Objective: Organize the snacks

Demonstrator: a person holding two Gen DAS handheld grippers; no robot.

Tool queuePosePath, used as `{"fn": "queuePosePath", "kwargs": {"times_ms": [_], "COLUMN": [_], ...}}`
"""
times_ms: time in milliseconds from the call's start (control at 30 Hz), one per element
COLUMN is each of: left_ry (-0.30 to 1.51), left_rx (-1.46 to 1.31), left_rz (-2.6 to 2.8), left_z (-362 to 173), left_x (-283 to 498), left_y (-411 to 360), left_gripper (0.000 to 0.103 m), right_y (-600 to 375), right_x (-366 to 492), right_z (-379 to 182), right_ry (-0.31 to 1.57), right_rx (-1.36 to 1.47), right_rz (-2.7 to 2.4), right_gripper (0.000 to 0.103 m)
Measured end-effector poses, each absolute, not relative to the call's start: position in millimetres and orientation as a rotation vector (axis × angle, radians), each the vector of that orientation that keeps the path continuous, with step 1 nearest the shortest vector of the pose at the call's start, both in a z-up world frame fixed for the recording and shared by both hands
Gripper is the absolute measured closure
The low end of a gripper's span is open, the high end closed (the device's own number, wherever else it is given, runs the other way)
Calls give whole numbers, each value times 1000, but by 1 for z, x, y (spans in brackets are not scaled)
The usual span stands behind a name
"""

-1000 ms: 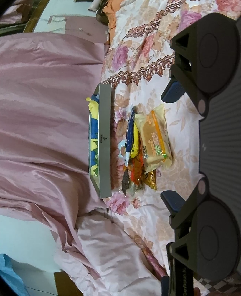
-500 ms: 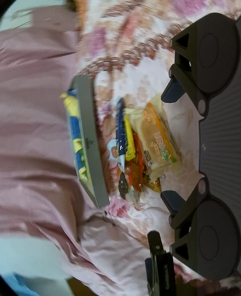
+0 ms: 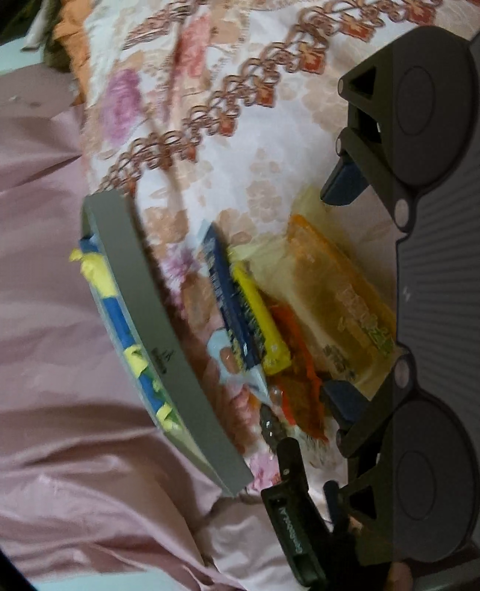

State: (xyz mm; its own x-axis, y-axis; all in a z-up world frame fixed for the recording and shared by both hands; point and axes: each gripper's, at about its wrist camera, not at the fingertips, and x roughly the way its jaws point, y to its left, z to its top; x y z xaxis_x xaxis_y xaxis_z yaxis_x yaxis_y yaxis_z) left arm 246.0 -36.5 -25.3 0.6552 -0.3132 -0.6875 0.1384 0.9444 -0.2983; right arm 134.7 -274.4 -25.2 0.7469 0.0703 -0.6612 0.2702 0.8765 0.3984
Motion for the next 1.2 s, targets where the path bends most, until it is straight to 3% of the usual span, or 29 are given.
{"fn": "queuePosePath", "kwargs": {"times_ms": [233, 300, 367, 533, 633, 1100, 1167, 1200], "left_ry": [835, 834, 837, 864, 861, 850, 861, 868], "left_rx": [-321, -330, -364, -451, -498, -567, -512, -480], "left_rz": [-232, -247, -266, -260, -227, -196, -200, -209], "left_z": [-44, -42, -42, -43, -41, -48, -49, -50], "left_x": [248, 245, 243, 238, 231, 141, 132, 130], "left_y": [-35, -36, -38, -46, -48, -48, -50, -51], "left_gripper": [16, 21, 28, 62, 72, 76, 67, 52], "right_y": [-287, -286, -286, -298, -302, -312, -311, -311], "right_x": [128, 127, 126, 133, 129, 99, 97, 96], "right_z": [-38, -37, -38, -53, -55, -26, -22, -20], "right_ry": [723, 715, 715, 740, 737, 795, 802, 805], "right_rx": [675, 688, 709, 853, 895, 686, 644, 622], "right_rz": [-55, -34, -20, 44, 53, 49, 46, 42], "right_gripper": [22, 33, 35, 36, 40, 46, 46, 48]}}
